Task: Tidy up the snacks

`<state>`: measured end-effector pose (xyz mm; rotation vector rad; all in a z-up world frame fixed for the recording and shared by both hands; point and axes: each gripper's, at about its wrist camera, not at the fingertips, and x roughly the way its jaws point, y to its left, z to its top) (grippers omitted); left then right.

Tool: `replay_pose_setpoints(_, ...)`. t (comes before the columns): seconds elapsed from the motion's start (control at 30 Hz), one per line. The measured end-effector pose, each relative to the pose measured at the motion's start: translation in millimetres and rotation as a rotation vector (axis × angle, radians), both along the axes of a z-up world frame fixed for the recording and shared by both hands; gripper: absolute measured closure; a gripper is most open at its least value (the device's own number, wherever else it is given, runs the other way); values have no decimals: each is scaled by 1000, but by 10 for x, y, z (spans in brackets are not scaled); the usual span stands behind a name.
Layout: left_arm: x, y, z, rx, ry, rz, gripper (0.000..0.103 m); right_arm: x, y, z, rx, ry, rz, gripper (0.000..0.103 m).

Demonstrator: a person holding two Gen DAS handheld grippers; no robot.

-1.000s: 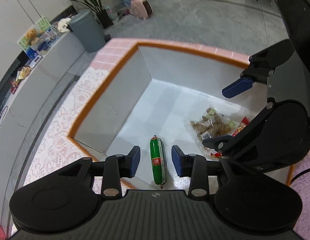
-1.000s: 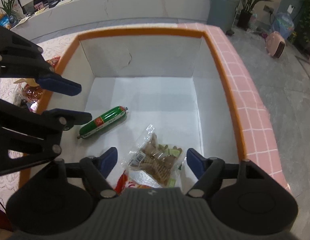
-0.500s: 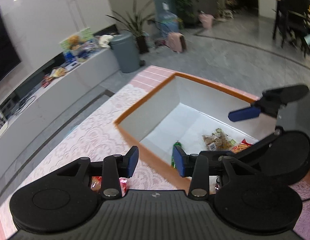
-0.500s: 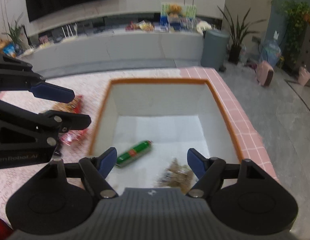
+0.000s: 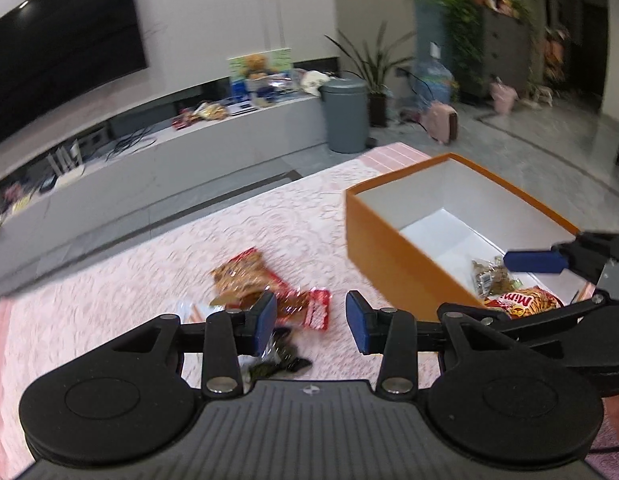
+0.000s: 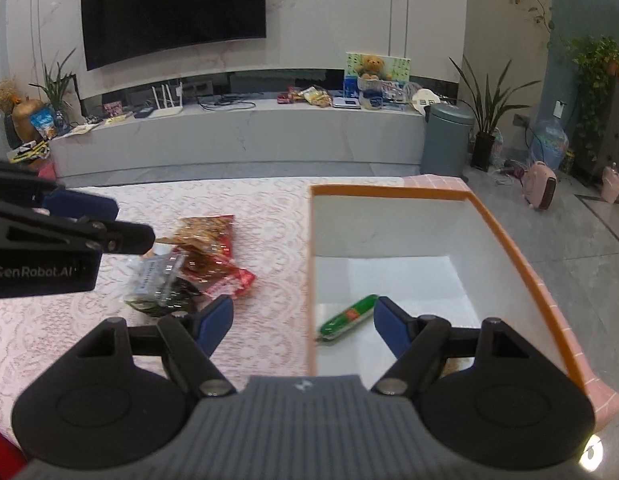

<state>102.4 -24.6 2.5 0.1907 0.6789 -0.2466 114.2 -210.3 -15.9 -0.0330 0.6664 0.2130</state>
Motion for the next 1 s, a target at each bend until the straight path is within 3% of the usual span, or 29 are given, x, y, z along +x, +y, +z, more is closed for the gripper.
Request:
replay_pose_setpoints(0.2, -123, 373, -121, -53, -5, 88, 55, -60, 268, -97, 31, 26, 43, 27)
replay_pose_setpoints(0.43, -193, 661, -255, -56, -24, 165, 55, -16, 530, -232, 36, 88, 69, 27)
replay_pose_setpoints(0.7, -192, 856, -424, -79, -30, 232, 52, 63, 790, -311, -4, 76, 80, 27)
replay_pose_setpoints(0.87, -100, 1041, -520, -206, 35, 195, 50, 173, 893, -361, -23, 51, 120, 27)
replay_pose_setpoints(1.0, -10, 1066, -597, -227, 54, 167, 50, 306, 947, -421, -24, 47, 145, 28)
